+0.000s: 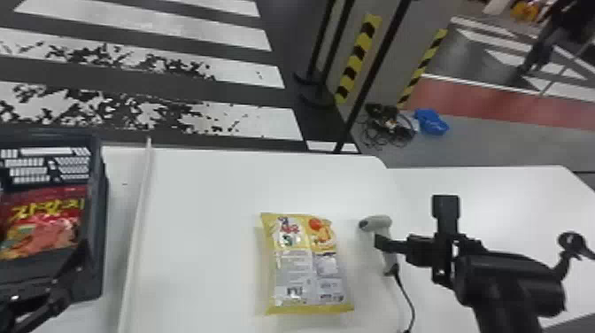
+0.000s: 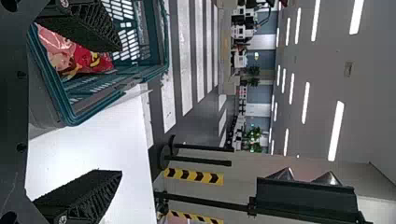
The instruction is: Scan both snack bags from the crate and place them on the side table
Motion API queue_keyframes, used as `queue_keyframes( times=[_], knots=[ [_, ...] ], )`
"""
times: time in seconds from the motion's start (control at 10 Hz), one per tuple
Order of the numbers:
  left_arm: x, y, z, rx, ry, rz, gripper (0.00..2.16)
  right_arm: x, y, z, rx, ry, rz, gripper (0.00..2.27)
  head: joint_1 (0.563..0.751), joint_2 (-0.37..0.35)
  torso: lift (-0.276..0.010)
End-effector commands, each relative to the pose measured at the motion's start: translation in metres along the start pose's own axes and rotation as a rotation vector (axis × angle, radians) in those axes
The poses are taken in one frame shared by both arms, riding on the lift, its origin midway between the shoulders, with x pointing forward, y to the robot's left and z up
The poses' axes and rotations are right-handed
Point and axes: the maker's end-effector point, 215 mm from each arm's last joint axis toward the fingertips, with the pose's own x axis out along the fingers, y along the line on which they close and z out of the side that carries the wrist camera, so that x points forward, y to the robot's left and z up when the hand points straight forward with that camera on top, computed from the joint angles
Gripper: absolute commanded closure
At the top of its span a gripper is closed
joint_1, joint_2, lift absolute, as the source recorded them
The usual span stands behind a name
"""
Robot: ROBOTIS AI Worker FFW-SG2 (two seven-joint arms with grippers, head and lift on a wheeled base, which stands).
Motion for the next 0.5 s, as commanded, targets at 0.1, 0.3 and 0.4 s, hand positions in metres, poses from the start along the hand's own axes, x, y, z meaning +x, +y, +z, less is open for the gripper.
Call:
queue_keyframes(
  times=[0.1, 0.3, 0.4],
  knots=[
    [0.0, 0.0, -0.003, -0.001, 0.005, 0.0, 0.06, 0.006, 0.012, -0.008, -0.018, 0.025, 0.027, 0.53, 0.695, -0.35, -0.095],
    [0.0, 0.002, -0.005, -0.001, 0.01, 0.004, 0.06, 0.007, 0.016, -0.014, -0.017, 0.053, 0.036, 1.91, 0.695, -0.35, -0.095],
    [0.0, 0.002, -0.005, 0.0, 0.01, 0.005, 0.06, 0.006, 0.016, -0.016, -0.011, 0.065, 0.034, 2.14, 0.695, -0.35, -0.095]
  ],
)
